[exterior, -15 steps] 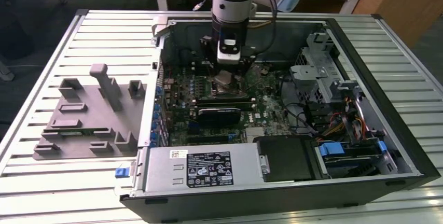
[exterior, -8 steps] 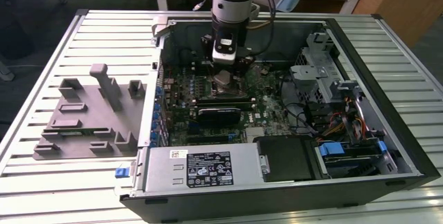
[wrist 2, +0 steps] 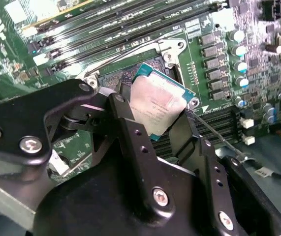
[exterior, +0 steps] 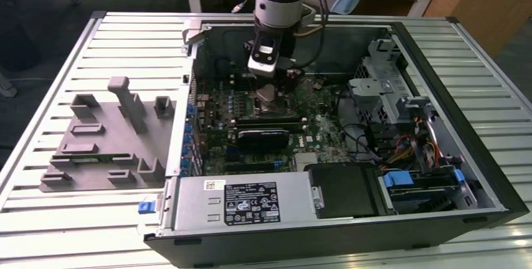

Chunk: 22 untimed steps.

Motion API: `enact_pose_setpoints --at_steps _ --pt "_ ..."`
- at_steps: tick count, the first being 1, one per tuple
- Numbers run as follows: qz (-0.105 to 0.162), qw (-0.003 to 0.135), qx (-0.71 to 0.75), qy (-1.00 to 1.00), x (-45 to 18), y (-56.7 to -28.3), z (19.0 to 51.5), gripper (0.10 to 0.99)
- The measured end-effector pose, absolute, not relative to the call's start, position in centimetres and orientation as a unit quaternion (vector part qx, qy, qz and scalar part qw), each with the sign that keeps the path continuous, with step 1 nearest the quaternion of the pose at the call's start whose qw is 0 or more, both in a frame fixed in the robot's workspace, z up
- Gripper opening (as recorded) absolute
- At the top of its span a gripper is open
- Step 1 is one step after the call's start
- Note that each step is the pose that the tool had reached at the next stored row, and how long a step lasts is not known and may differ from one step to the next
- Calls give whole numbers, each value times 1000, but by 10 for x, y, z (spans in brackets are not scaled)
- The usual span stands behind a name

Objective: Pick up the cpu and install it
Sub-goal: 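Place the cpu into insertion slot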

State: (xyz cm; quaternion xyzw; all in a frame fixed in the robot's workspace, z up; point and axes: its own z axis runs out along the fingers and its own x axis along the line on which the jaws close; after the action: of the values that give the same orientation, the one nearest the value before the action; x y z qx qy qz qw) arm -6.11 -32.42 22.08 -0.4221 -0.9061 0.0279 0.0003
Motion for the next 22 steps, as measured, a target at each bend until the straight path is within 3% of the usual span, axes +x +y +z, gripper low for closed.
enact_pose_setpoints --at_steps 12,22 --pt "28 0 -438 -899 -61 -326 221 545" --pt "22 -12 -446 -895 -62 -329 220 545"
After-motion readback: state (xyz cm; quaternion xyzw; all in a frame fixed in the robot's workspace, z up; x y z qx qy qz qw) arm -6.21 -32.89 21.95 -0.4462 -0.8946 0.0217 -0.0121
